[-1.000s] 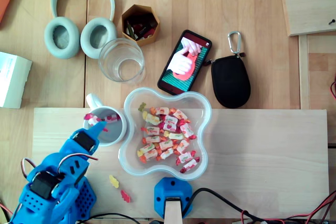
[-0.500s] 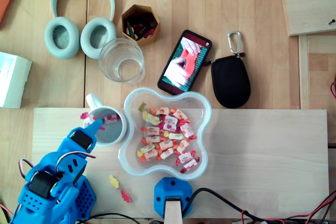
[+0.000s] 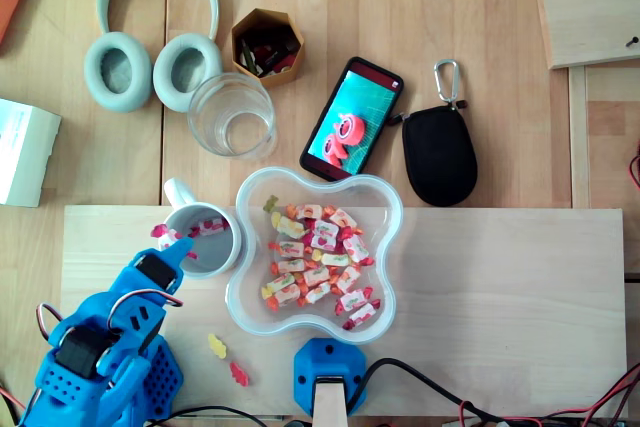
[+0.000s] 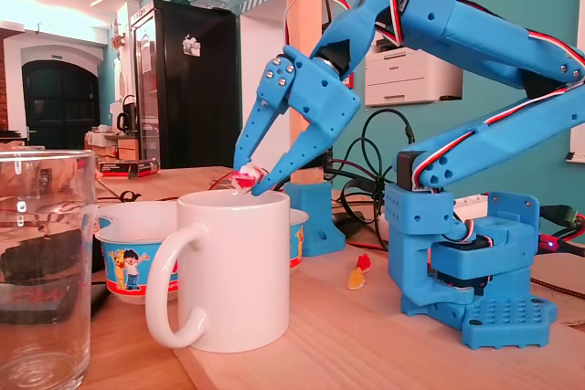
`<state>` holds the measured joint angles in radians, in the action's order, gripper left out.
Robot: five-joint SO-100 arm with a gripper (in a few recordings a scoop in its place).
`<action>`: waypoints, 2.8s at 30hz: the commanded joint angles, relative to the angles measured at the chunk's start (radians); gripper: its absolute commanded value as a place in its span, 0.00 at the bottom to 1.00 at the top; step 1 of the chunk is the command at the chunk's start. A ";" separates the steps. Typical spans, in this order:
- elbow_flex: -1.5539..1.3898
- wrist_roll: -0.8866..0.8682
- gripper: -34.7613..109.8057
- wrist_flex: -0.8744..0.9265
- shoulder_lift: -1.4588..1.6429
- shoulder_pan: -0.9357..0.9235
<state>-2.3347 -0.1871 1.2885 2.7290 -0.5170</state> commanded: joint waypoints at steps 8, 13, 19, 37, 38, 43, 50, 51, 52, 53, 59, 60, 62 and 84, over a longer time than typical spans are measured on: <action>0.020 -0.008 0.31 0.014 0.014 -0.014; 0.014 -0.008 0.33 0.014 0.014 -0.015; 0.009 -0.008 0.33 0.014 0.012 -0.015; 0.161 -0.006 0.33 -0.190 0.021 0.063; 0.163 0.005 0.33 -0.212 0.038 0.097; 0.110 0.012 0.33 -0.324 0.219 0.301; -0.141 0.012 0.33 -0.540 0.543 0.506; -0.190 0.014 0.33 -0.571 0.589 0.508; -0.218 0.014 0.33 -0.594 0.601 0.508; -0.252 0.014 0.33 -0.630 0.600 0.508; -0.344 0.014 0.33 -0.790 0.589 0.506; -0.356 0.014 0.33 -0.818 0.589 0.506; -0.374 0.029 0.33 -0.870 0.589 0.506; -0.701 0.115 0.34 -0.951 0.591 0.509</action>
<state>-2.9974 -0.0690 0.3513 3.2689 -0.0123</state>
